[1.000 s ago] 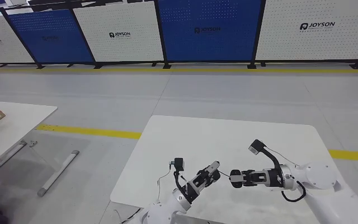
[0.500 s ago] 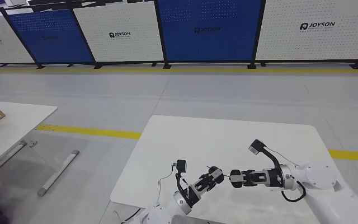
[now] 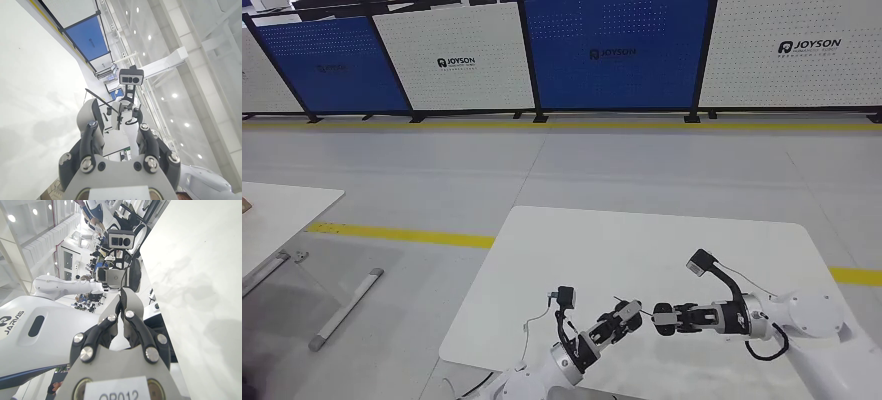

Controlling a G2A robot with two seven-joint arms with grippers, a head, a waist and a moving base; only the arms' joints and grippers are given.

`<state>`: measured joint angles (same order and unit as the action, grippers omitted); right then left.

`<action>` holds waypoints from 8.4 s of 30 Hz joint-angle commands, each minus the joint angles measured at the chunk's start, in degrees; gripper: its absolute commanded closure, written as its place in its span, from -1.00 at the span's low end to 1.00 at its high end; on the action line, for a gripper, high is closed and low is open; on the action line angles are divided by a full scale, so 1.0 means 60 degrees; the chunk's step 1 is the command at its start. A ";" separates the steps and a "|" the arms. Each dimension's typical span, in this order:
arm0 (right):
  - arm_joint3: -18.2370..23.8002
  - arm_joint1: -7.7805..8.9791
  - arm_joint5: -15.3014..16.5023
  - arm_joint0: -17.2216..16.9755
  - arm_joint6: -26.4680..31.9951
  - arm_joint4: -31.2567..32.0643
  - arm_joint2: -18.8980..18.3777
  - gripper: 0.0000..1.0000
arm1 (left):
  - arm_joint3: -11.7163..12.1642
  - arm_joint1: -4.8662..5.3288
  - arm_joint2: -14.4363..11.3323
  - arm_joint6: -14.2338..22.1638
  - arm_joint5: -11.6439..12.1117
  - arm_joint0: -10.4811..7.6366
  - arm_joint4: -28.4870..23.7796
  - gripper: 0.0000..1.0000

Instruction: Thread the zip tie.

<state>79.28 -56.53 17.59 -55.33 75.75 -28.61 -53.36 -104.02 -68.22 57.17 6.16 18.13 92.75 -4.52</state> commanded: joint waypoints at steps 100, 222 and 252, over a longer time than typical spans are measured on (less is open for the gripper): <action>0.0661 0.1504 -0.1830 0.1400 0.0649 0.1418 0.0061 -1.00 | 0.0934 -0.0312 0.0164 -0.0022 -0.2199 -0.1303 -0.0902 1.00; 0.0661 0.1504 -0.1830 0.1400 0.0649 0.1418 0.0061 -1.00 | -0.1551 -0.0368 0.1495 -0.0366 0.0086 0.0362 -0.2091 1.00; 0.0661 0.1504 -0.1830 0.1400 0.0649 0.1418 0.0061 -1.00 | 0.0718 -0.0500 0.0517 0.0102 -0.1906 -0.0618 -0.0821 1.00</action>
<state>83.25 -47.51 6.62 -46.92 79.64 -20.10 -52.99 -99.72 -71.22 60.28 6.77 6.70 89.04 -9.46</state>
